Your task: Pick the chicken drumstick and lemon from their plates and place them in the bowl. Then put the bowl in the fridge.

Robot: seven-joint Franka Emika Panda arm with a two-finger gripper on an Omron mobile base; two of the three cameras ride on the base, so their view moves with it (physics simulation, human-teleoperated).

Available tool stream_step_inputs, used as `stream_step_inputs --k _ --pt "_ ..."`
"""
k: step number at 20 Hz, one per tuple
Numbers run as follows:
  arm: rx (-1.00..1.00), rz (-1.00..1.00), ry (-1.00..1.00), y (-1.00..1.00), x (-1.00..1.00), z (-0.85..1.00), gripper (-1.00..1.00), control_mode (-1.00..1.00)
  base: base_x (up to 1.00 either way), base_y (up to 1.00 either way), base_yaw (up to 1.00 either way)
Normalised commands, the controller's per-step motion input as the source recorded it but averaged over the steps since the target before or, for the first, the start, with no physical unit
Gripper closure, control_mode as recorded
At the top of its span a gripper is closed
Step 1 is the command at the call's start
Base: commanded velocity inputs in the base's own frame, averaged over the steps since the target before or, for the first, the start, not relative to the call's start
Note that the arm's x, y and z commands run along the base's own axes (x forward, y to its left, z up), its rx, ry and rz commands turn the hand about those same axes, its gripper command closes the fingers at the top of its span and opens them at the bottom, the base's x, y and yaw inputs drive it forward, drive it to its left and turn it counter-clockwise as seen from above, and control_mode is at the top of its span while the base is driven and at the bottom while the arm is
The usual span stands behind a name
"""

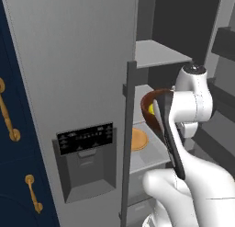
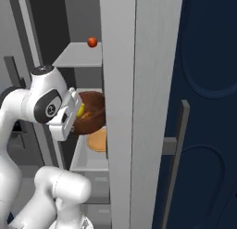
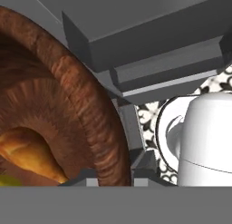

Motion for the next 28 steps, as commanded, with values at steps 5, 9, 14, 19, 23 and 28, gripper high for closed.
stream_step_inputs --k 5,9,14,19,23,28 --pt "0.03 0.01 -0.01 -0.08 0.56 0.00 1.00 -1.00 0.40 0.00 -0.01" --pt "0.03 0.15 -0.15 -0.01 0.78 -0.01 1.00 -1.00 0.00 0.00 0.00" --pt "0.03 0.08 -0.01 0.00 0.90 -0.19 1.00 -1.00 0.00 0.00 0.00" --pt "0.03 0.05 0.02 0.00 0.79 -0.46 1.00 -1.00 0.00 0.00 0.00" --pt "0.00 0.01 0.05 0.00 0.67 -0.32 1.00 -1.00 0.00 0.00 0.00" --pt "0.00 0.00 0.02 0.00 0.56 -0.40 1.00 -1.00 0.00 0.00 0.00"
